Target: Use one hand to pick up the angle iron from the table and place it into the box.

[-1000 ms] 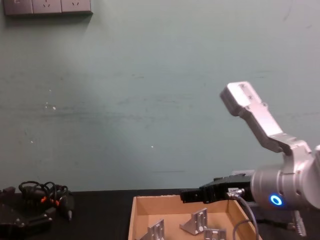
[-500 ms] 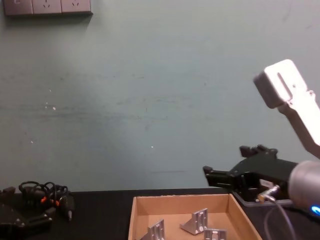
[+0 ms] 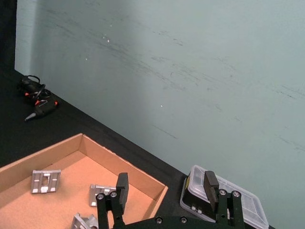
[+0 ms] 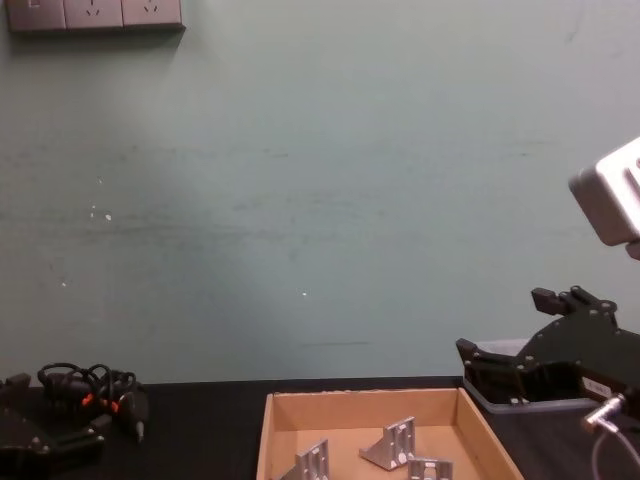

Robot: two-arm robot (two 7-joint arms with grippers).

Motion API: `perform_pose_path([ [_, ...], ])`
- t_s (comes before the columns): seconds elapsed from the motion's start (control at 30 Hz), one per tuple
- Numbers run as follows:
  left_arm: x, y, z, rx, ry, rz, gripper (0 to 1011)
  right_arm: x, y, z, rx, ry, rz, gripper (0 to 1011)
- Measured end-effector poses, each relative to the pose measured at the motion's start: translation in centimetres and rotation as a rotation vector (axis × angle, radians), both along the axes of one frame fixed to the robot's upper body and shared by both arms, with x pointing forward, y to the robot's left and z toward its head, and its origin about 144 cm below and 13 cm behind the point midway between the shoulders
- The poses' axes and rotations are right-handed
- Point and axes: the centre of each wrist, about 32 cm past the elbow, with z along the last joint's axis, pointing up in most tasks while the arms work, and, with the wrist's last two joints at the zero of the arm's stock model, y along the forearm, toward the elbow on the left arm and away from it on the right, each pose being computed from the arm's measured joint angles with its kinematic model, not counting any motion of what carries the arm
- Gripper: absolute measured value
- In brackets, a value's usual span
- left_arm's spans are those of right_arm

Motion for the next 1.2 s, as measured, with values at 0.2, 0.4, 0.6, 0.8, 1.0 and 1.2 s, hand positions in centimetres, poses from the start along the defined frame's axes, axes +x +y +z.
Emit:
perform_pose_path([
  [0.2,0.0,0.0,0.0,0.0,0.0,0.0,1000,-0.22,-0.2,-0.15,-0.01,-0.005,-0.005,1003],
  [0.4,0.0,0.0,0.0,0.0,0.0,0.0,1000,-0.2,-0.18,-0.12,-0.009,-0.005,-0.005,1003],
  [0.6,0.0,0.0,0.0,0.0,0.0,0.0,1000,-0.18,-0.16,-0.12,-0.009,-0.005,-0.004,1003],
  [0.8,0.0,0.0,0.0,0.0,0.0,0.0,1000,-0.17,-0.15,-0.12,-0.007,-0.004,-0.004,1003],
  [1.0,0.0,0.0,0.0,0.0,0.0,0.0,1000,-0.16,-0.15,-0.12,-0.007,-0.003,-0.004,1003],
  [1.2,0.0,0.0,0.0,0.0,0.0,0.0,1000,-0.15,-0.15,-0.12,-0.006,-0.003,-0.003,1003],
])
